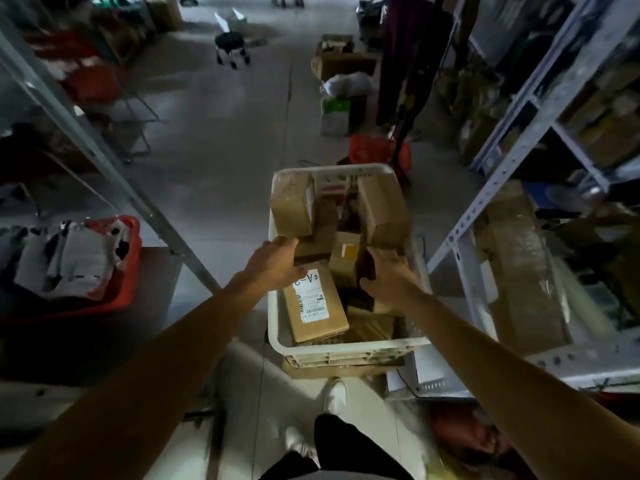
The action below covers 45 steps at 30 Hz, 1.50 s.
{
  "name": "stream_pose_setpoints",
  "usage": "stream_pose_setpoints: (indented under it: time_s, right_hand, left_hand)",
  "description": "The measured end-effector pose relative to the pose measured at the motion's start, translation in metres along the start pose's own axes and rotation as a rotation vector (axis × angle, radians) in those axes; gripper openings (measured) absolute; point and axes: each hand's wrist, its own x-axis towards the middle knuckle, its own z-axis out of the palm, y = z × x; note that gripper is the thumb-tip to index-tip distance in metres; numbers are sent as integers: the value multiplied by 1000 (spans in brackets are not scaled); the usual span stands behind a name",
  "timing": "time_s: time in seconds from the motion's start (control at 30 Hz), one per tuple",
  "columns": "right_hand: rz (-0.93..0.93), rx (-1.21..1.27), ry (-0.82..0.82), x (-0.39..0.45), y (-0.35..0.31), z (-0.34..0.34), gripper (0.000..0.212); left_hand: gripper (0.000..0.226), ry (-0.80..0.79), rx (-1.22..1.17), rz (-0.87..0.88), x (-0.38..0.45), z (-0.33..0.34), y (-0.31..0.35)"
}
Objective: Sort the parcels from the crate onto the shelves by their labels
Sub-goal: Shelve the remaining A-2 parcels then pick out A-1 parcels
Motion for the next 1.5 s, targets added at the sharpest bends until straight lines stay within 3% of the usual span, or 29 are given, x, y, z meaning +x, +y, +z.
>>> stream_pose_setpoints:
  time_s: [0.33,0.5,0.6,0.7,0.87,0.93,1.0,1.07,1.17,1.27,1.3,1.4,1.5]
  right_hand:
    - [89,-70,-290,37,33,115,92]
    - [169,27,-377,51,38,161,105]
    - [231,135,-310,60,41,179,109]
    - [284,135,-254,62,48,173,85]
    - [424,962,-105,46,69,151,63]
    - [450,1081,-43,36,65,136,50]
    - [470,1149,63,30,54,123,35]
    - [446,1231,141,24,45,111,40]
    - [346,1421,32,13,43,107,47]
    - [307,1381,-91,1,48,103,44]
    - [298,1361,-98,-2,53,102,42]
    - [263,1352,-55,-14,59,95,52]
    - [388,1224,131,-21,57,105,54]
  left_hand:
    - [64,-277,-51,-2,58,70,-28]
    - [89,-374,-56,-18,101,103,-38]
    - [84,-402,-18,-72,128,116,-43]
    - [78,-343,-76,-20,140,120,-53]
    - [90,-189,-126,-35,124,101,-52]
    - [88,-159,-250,-44,109,89,-54]
    - [69,-183,-457,-68,86,80,-48]
    - [55,-150,-574,-100,55,79,-36]
    - [80,25,-631,-211,7,84,-23]
    - [115,-3,-688,-235,-14,89,-25]
    - [114,-45,-680,-234,-17,88,-25]
    - [87,-140,-666,-248,-22,93,-24]
    - [72,-220,-609,-260,-29,104,-18]
